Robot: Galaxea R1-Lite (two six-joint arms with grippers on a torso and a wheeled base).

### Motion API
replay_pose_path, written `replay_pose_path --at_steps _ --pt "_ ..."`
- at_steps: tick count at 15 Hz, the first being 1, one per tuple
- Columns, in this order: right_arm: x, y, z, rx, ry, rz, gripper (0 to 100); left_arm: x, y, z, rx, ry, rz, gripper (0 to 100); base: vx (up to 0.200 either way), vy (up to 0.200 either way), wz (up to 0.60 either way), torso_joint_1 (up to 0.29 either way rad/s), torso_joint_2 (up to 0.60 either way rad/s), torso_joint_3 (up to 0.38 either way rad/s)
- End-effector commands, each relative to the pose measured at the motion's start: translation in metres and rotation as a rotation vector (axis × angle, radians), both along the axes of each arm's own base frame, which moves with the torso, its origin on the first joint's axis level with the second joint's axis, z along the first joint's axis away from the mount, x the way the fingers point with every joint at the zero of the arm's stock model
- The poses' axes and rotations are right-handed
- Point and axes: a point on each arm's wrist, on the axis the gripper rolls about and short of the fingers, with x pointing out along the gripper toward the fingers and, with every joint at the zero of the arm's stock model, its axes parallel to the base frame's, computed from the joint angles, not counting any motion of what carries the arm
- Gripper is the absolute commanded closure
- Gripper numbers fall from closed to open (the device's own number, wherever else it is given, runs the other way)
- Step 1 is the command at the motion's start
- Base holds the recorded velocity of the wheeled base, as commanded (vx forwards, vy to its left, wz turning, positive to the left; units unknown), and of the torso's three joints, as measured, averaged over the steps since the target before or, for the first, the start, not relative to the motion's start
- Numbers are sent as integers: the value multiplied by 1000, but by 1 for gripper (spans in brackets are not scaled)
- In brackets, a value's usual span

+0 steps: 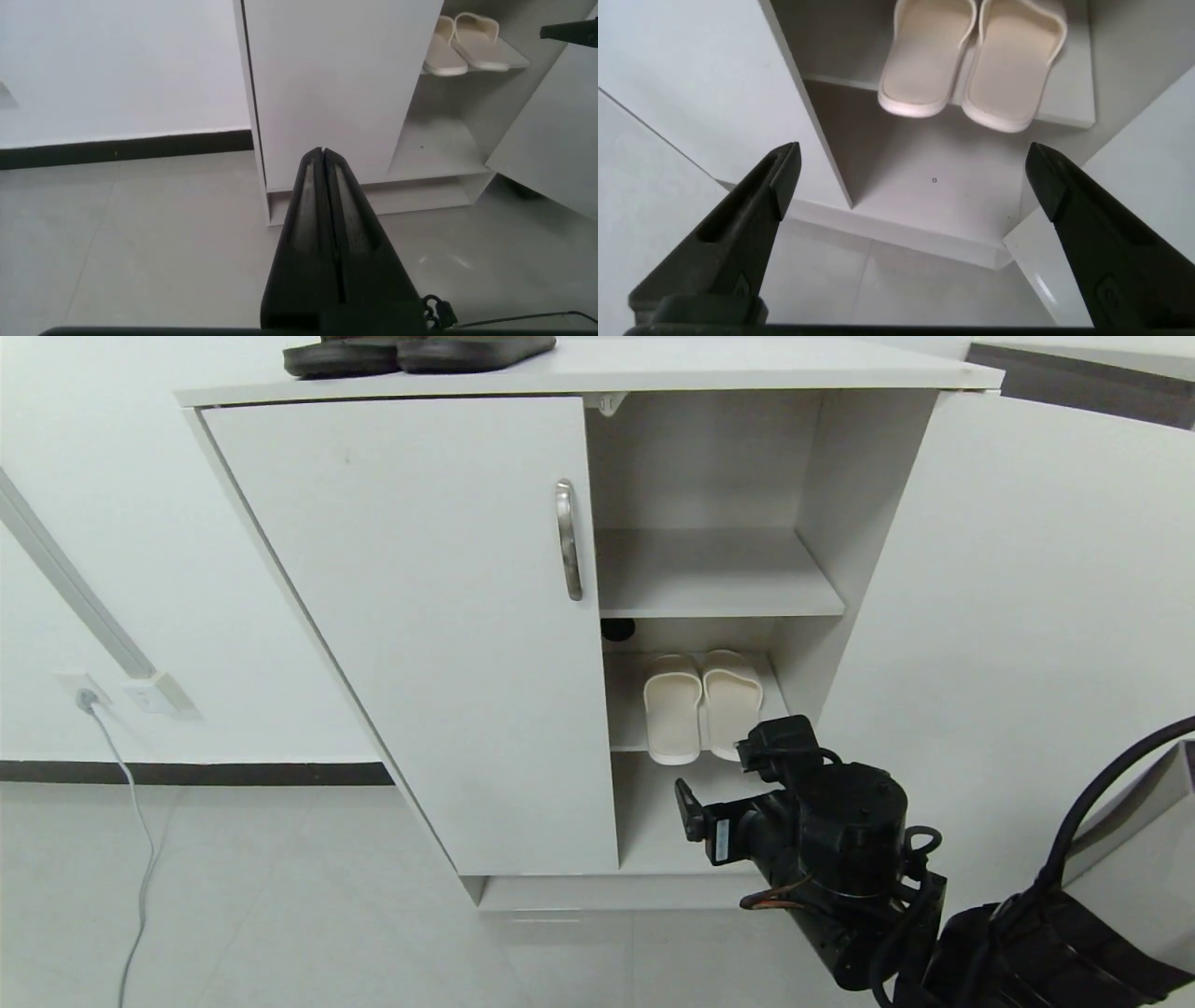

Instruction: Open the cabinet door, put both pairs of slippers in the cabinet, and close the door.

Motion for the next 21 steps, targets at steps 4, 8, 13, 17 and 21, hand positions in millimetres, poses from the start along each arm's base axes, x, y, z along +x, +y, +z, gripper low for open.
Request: replay_pose_path --at_steps 4,8,13,17,21 --pt "-1 1 -1 -14 -2 -12 0 0 0 0 1 2 0 100 0 0 0 1 1 196" --pt "-5 2 -2 -17 -4 -8 0 0 0 -1 1 3 0 100 0 0 0 1 2 58" --pt "-9 2 -5 -27 4 1 0 0 0 -1 0 3 0 100 0 0 0 0 0 0" --pt "-9 3 -6 -28 5 1 0 0 0 -1 0 3 0 100 0 100 0 0 -1 4" --pt "-9 2 -6 -29 6 1 0 0 0 0 0 2 4 100 0 200 0 10 1 4"
